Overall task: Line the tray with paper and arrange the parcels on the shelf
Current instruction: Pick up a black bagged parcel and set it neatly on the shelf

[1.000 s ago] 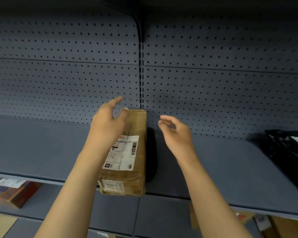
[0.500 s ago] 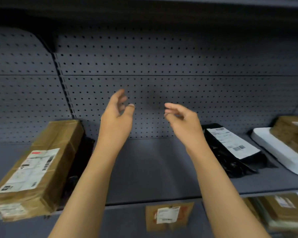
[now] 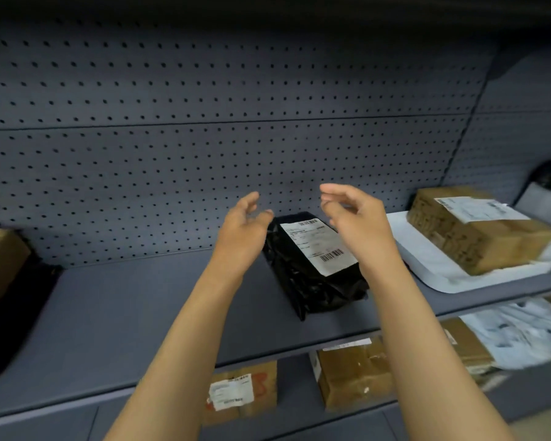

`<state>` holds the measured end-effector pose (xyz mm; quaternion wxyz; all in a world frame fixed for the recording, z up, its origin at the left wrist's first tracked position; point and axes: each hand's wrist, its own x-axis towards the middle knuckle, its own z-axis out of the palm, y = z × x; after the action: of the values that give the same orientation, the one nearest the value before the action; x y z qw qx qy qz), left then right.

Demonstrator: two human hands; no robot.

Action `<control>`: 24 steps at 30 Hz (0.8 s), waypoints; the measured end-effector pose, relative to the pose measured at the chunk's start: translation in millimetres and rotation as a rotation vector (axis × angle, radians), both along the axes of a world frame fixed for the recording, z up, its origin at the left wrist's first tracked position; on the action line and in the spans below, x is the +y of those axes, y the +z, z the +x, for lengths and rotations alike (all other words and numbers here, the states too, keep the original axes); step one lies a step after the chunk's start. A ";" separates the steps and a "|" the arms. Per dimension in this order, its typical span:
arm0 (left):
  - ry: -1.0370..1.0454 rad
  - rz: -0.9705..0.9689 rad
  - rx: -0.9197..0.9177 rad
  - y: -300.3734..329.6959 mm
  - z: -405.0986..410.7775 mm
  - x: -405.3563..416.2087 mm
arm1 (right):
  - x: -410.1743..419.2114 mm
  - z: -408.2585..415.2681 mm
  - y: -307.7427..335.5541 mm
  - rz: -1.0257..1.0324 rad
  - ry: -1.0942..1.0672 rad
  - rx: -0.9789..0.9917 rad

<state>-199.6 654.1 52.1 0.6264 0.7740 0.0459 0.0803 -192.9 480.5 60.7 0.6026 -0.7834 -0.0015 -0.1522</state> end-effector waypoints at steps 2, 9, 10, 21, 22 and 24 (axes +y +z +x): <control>-0.011 0.024 0.034 -12.1 8.5 -17.2 | -16.9 5.0 -7.4 -0.018 -0.029 0.007; 0.025 0.165 0.181 -55.9 20.6 -47.4 | -41.6 27.2 -49.5 -0.184 -0.018 0.262; 0.001 0.164 0.185 -61.8 20.3 -49.5 | -42.4 28.2 -56.3 -0.188 -0.006 0.300; -0.125 0.232 0.230 -75.2 17.6 -54.6 | -38.2 30.2 -72.0 -0.248 -0.015 0.316; -0.130 0.142 0.253 -73.4 19.2 -53.6 | -37.0 29.2 -69.4 -0.258 -0.018 0.317; -0.139 0.008 0.292 -64.8 21.2 -50.7 | -32.7 29.0 -61.1 -0.263 -0.028 0.310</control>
<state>-178.4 603.4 -12.7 0.6142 0.7811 0.0823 -0.0764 -163.9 447.8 -0.4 0.4862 -0.8692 0.0821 -0.0366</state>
